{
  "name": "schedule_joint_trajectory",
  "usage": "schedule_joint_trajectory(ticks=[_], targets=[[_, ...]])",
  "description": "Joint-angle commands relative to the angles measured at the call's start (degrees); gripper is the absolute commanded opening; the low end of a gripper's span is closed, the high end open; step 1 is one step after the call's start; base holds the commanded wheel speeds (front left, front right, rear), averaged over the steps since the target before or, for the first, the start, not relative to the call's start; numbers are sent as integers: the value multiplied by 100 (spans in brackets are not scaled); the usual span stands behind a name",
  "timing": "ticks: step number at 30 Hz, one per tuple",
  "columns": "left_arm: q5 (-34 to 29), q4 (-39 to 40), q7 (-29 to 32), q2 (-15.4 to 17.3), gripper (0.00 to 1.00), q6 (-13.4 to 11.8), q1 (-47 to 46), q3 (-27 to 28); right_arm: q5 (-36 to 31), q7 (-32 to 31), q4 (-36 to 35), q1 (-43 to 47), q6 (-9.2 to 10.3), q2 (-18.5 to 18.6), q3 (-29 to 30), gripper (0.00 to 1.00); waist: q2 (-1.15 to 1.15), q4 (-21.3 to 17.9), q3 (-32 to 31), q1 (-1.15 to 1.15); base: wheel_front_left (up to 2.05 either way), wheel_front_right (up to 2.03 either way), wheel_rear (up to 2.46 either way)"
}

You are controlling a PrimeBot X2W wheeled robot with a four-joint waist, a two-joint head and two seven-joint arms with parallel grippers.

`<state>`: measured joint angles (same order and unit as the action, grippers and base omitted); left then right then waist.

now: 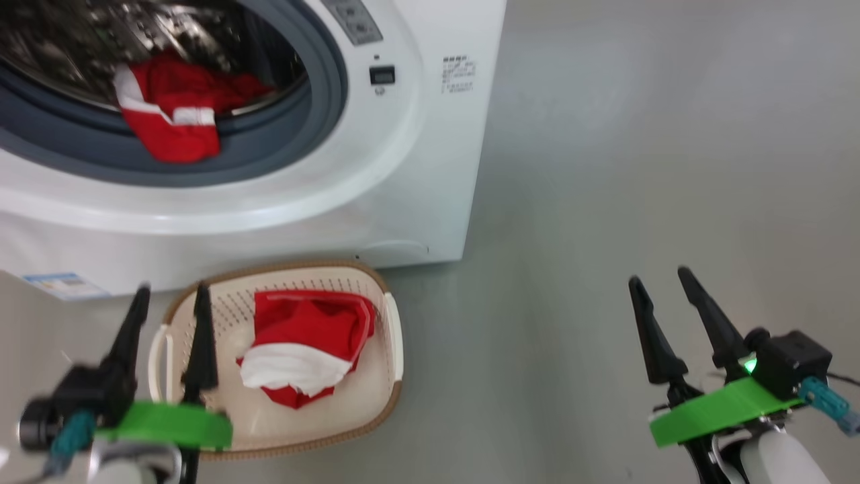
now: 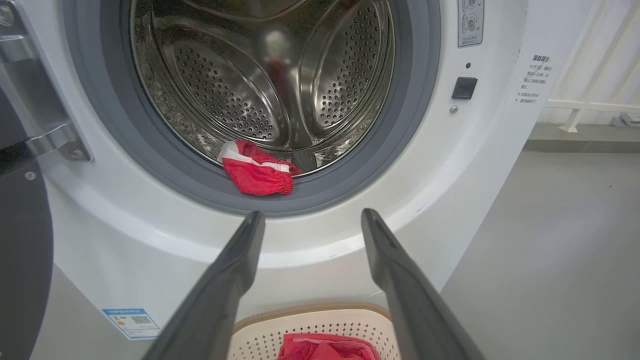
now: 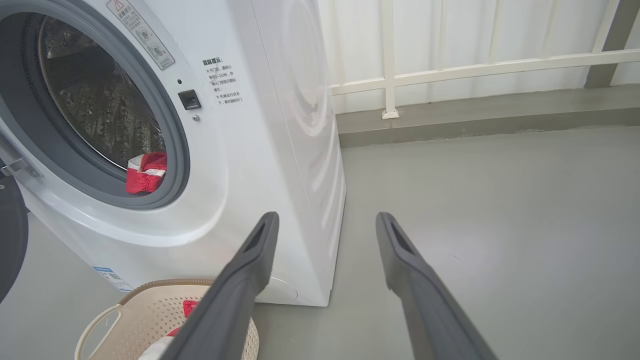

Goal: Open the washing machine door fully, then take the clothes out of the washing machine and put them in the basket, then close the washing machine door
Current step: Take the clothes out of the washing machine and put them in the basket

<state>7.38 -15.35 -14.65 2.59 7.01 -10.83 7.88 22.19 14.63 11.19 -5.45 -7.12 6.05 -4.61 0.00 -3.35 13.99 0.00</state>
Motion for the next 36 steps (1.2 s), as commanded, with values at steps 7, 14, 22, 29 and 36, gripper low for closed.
schedule_joint_trajectory(ticks=[7,14,22,29,36], targets=[[-257,-751,-35,479,100,-6,-1682,-12,65,37,-195,-617,-36,-164,-152,100,0,-231,1031,0,0,0,0],[-209,-1965,33,953,100,1,-3030,58,127,37,-204,-881,-36,-284,-182,100,0,-548,1427,0,0,0,0],[-180,-3367,306,1432,100,-91,-4331,96,292,37,-233,-1027,-36,-314,-283,100,0,-845,1721,0,0,0,0],[-243,-4215,347,1754,100,-321,-5034,86,407,37,-283,-1140,-36,-316,-316,100,0,-1006,1929,0,0,0,0],[-302,-4931,330,2017,100,-504,-5528,15,483,37,-326,-1193,-36,-316,-363,100,0,-1142,2072,0,0,0,0]])
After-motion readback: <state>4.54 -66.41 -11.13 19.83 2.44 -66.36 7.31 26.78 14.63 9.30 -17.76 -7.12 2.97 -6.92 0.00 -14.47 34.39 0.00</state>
